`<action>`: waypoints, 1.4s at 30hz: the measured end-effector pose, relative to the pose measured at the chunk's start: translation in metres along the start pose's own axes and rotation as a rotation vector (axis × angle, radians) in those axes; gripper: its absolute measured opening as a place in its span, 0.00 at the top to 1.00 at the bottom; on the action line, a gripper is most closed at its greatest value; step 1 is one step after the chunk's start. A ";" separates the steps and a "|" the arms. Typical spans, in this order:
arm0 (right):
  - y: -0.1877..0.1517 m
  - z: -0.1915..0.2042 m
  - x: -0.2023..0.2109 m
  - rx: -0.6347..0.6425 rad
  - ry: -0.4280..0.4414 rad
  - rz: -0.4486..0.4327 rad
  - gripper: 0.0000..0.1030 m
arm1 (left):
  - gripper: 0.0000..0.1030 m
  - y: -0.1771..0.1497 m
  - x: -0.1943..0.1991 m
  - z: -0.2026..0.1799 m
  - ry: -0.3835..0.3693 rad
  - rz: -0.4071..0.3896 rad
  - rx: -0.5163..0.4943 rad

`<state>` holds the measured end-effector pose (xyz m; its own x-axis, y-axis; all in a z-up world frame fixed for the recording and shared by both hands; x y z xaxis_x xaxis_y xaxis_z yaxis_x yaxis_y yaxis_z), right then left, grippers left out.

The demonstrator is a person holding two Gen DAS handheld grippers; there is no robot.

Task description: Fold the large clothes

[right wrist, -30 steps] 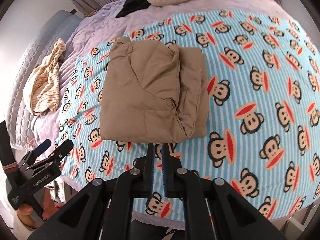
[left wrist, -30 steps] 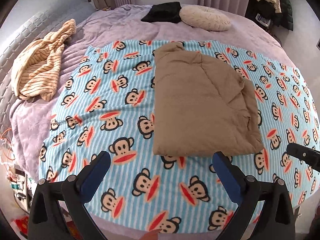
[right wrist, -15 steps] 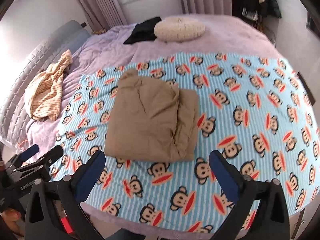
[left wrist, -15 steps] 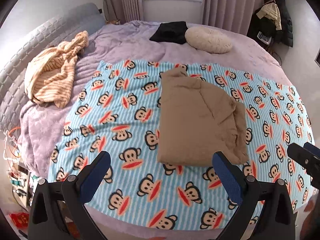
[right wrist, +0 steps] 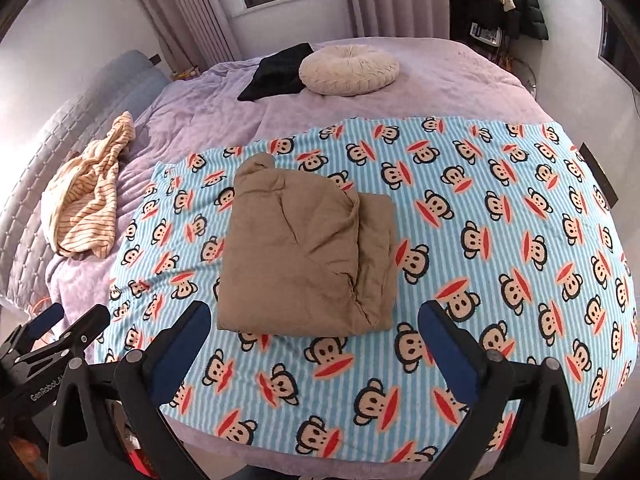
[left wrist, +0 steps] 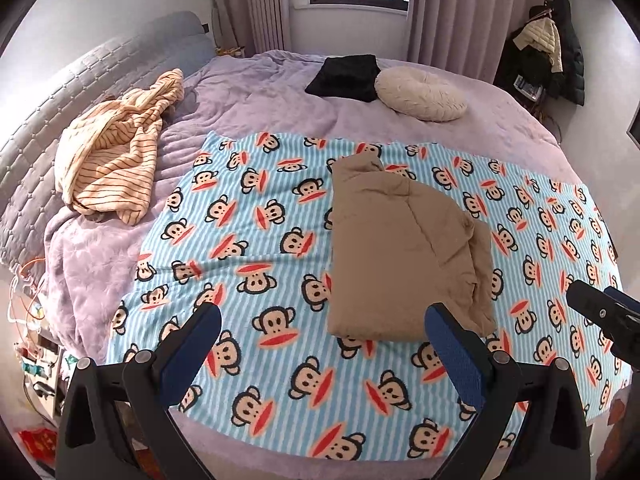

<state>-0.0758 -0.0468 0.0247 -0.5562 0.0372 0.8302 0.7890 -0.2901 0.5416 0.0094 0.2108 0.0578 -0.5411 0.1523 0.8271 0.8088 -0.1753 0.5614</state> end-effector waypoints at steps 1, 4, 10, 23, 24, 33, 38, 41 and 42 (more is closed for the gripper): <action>0.001 0.001 0.001 0.002 0.001 -0.001 0.00 | 0.01 0.000 0.001 0.001 0.002 -0.001 0.002; 0.001 0.003 0.002 0.002 0.002 -0.001 0.00 | 0.01 -0.001 0.003 0.003 0.003 0.000 0.004; 0.004 0.004 0.003 0.011 0.003 -0.002 0.00 | 0.01 -0.001 0.004 0.003 0.002 -0.001 0.007; 0.002 0.006 0.005 0.007 0.000 -0.006 0.00 | 0.01 -0.001 0.006 0.003 0.003 -0.005 0.008; 0.002 0.006 0.005 0.008 0.001 -0.005 0.00 | 0.01 -0.001 0.006 0.004 0.002 -0.004 0.011; 0.003 0.006 0.006 0.008 0.000 -0.006 0.00 | 0.01 -0.001 0.006 0.004 0.000 -0.006 0.011; 0.002 0.006 0.005 0.009 0.001 -0.005 0.00 | 0.01 -0.001 0.009 0.002 0.002 -0.012 0.010; 0.003 0.007 0.006 0.011 0.002 -0.005 0.00 | 0.01 0.001 0.010 0.001 0.005 -0.018 0.009; 0.004 0.007 0.006 0.011 0.002 -0.005 0.00 | 0.01 0.002 0.010 0.001 0.004 -0.018 0.009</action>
<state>-0.0745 -0.0405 0.0327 -0.5607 0.0372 0.8272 0.7888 -0.2798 0.5473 0.0056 0.2130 0.0670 -0.5569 0.1512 0.8167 0.8007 -0.1635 0.5763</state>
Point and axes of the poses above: each gripper's, at about its wrist camera, not at the fingertips, and x roughly against the way its jaws point, z to its left, y to its top, the point moved 3 cm from there along -x, roughly the way its jaws point, and after that the axes turned 2 degrees about x, right-handed, at the moved point
